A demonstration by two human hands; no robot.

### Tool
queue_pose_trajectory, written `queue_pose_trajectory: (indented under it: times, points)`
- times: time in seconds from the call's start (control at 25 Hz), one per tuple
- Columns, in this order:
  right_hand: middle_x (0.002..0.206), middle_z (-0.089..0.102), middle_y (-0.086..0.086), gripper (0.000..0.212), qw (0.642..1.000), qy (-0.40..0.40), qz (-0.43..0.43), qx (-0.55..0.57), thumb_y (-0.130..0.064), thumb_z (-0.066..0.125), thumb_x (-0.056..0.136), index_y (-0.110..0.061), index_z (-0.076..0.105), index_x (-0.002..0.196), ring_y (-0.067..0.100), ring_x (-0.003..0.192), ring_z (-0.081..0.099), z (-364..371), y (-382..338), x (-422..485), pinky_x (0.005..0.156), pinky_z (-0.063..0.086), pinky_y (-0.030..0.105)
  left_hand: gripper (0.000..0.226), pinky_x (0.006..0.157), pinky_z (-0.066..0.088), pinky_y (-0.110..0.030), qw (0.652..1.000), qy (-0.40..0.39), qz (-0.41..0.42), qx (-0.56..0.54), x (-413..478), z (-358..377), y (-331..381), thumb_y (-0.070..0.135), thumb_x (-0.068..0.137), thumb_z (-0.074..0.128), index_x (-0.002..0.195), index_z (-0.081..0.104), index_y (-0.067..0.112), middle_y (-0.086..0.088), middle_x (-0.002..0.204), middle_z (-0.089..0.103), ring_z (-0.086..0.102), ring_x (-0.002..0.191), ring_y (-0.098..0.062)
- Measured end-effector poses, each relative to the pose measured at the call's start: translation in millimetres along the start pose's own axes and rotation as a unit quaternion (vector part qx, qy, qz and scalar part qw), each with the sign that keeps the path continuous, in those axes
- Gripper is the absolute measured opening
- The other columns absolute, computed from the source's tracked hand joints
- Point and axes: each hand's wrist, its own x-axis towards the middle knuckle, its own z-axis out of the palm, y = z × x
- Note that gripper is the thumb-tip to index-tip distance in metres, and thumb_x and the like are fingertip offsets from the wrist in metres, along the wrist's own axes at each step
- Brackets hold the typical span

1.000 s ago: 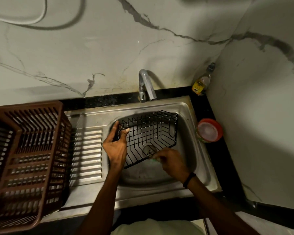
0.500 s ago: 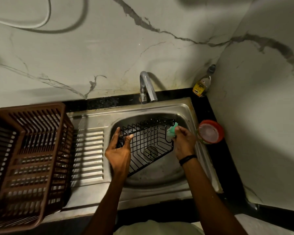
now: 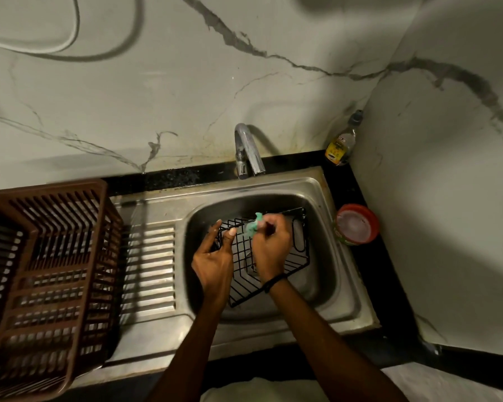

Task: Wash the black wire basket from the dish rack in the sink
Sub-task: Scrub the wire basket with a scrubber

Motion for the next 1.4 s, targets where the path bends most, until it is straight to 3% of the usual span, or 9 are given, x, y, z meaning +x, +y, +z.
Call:
queue_pose_trajectory:
  times: [0.16,0.32,0.56,0.64,0.76,0.96,1.12,1.24,1.4]
  points:
    - [0.089,0.057,-0.004,0.017,0.991,0.1,0.081,-0.025,-0.004,0.056,0.092,-0.02,0.053,0.087,0.019,0.087,0.061,-10,21,48,0.077,0.057,0.036,0.049,0.056,0.042,0.002,0.999,0.0,0.014,0.031,-11,5,-1,0.041,0.089,0.073,0.135,0.064,0.027,0.015,0.087,0.065,0.054,0.066,0.029]
    - [0.099,0.05,0.001,0.009,0.979,-0.013,-0.096,-0.18,-0.014,0.049,0.098,-0.012,0.057,0.095,0.015,0.087,0.053,-22,33,33,0.074,0.049,0.026,0.058,0.071,0.042,-0.005,1.0,0.011,0.006,0.018,-7,0,-4,0.055,0.081,0.072,0.134,0.065,0.031,0.028,0.089,0.064,0.063,0.094,0.011]
    - [0.107,0.054,0.008,0.02,0.895,-0.129,-0.113,-0.411,-0.005,0.061,0.089,-0.016,0.059,0.106,0.019,0.093,0.048,-68,67,87,0.075,0.032,0.014,0.058,0.076,0.052,-0.019,0.999,0.033,0.025,0.002,-3,-2,-8,0.059,0.076,0.075,0.126,0.069,0.033,0.03,0.088,0.072,0.063,0.083,0.017]
    - [0.103,0.055,0.01,0.024,0.875,-0.15,-0.147,-0.435,0.002,0.065,0.084,-0.012,0.061,0.104,0.02,0.087,0.05,-66,73,86,0.071,0.035,0.02,0.056,0.084,0.053,-0.023,0.999,0.022,0.032,0.023,-4,-2,-8,0.069,0.076,0.073,0.126,0.066,0.045,0.021,0.113,0.073,0.064,0.095,0.012]
    - [0.113,0.049,0.009,0.024,0.875,-0.227,-0.096,-0.417,-0.006,0.046,0.097,-0.006,0.058,0.117,0.026,0.1,0.05,-76,87,68,0.074,0.034,0.016,0.046,0.096,0.055,-0.032,0.998,0.051,0.042,-0.005,1,-2,-9,0.062,0.076,0.075,0.119,0.067,0.048,0.001,0.131,0.069,0.066,0.117,-0.012]
    - [0.107,0.054,0.01,0.019,0.891,-0.214,0.014,-0.4,0.0,0.053,0.091,-0.008,0.063,0.106,0.027,0.101,0.056,-87,106,33,0.087,0.045,0.03,0.055,0.103,0.054,-0.046,0.997,0.035,0.064,-0.034,5,-5,-16,0.065,0.074,0.077,0.124,0.069,0.042,-0.002,0.135,0.067,0.062,0.126,-0.016]
    - [0.103,0.068,0.012,0.007,0.954,-0.091,0.261,-0.112,-0.02,0.064,0.093,-0.013,0.063,0.095,0.028,0.098,0.064,-86,70,40,0.087,0.054,0.039,0.057,0.108,0.05,-0.05,0.993,0.024,0.113,0.021,-1,-5,-26,0.072,0.076,0.072,0.129,0.061,0.053,0.002,0.142,0.061,0.054,0.137,-0.018]
    - [0.119,0.06,0.02,0.025,0.841,-0.09,0.434,0.31,-0.014,0.053,0.096,-0.009,0.056,0.121,0.035,0.109,0.059,-78,29,48,0.088,0.054,0.051,0.07,0.108,0.05,-0.047,0.956,0.018,0.26,0.131,-6,-7,-36,0.054,0.085,0.073,0.144,0.054,0.02,-0.002,0.146,0.055,0.051,0.139,-0.019]
    - [0.12,0.055,0.025,0.025,0.826,-0.021,0.441,0.352,-0.01,0.045,0.101,-0.007,0.048,0.125,0.035,0.096,0.065,-47,7,49,0.071,0.059,0.045,0.089,0.105,0.048,-0.06,0.934,-0.054,0.274,0.223,-13,-13,-54,0.055,0.087,0.065,0.16,0.018,0.035,-0.013,0.155,0.045,0.045,0.143,-0.032]
